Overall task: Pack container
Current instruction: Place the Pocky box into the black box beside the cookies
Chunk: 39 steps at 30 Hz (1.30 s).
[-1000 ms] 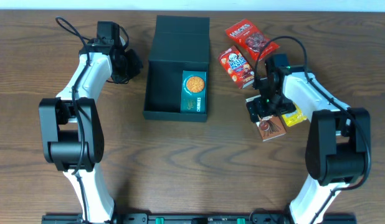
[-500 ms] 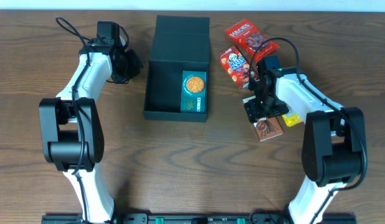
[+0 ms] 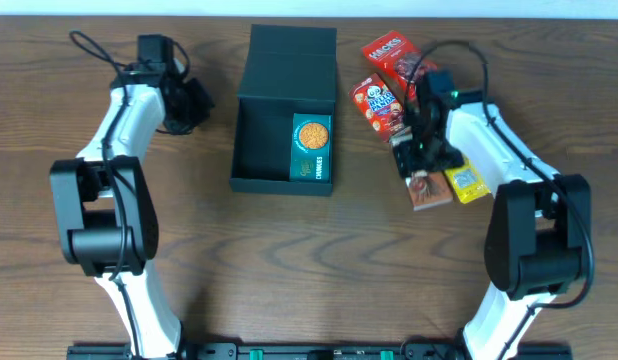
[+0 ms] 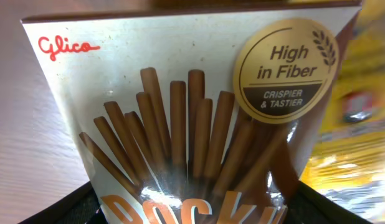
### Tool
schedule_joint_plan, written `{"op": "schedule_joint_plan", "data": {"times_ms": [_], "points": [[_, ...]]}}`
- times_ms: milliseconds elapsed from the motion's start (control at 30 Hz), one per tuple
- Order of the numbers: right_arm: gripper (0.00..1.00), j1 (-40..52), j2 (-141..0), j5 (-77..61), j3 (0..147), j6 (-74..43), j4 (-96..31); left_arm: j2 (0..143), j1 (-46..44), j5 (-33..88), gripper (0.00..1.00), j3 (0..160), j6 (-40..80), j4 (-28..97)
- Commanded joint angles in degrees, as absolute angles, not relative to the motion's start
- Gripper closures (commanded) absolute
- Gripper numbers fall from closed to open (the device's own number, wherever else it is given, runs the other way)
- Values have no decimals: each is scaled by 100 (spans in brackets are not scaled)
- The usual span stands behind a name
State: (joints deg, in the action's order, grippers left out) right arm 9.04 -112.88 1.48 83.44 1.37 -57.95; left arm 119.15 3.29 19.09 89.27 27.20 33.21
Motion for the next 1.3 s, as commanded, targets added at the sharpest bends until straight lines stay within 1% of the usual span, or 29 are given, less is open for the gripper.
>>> {"op": "schedule_joint_plan", "data": {"times_ms": [0,133,233,300,467,567,767,867,1000,1167,1267], "points": [[26,1011,-11273,62,8986,-58,-5979,11703,517,1782,94,8995,2683,3378],[28,1260,-11273,27,9795,-333,-6158,11688,742,1752,94,8995,2685,3538],[30,1557,-11273,-47,10235,-589,-6090,11688,891,1741,94,8995,2683,3649],[29,1815,-11273,-47,10420,-751,-5946,11688,996,1741,94,8995,2683,3708],[30,2521,-11273,-47,10530,-1253,-5428,11686,1286,1741,94,8995,2508,3846],[32,2958,-11284,-58,10530,-1656,-5096,11686,1505,1741,94,8995,2346,3988],[34,3559,-11448,-349,10530,-2215,-4377,11684,2016,1855,94,8995,2224,4051],[36,3739,-11596,-624,10532,-2580,-4106,11671,2244,2027,94,8997,2167,4049],[38,3909,-11780,-637,10534,-3103,-3979,11605,2475,2043,94,8997,2095,4045],[37,3938,-11826,-602,10534,-3673,-3981,11535,2526,2040,93,8997,2069,4040],[39,3988,-11845,-508,10534,-3905,-3990,11533,2523,2043,93,8997,2071,4042]]}}
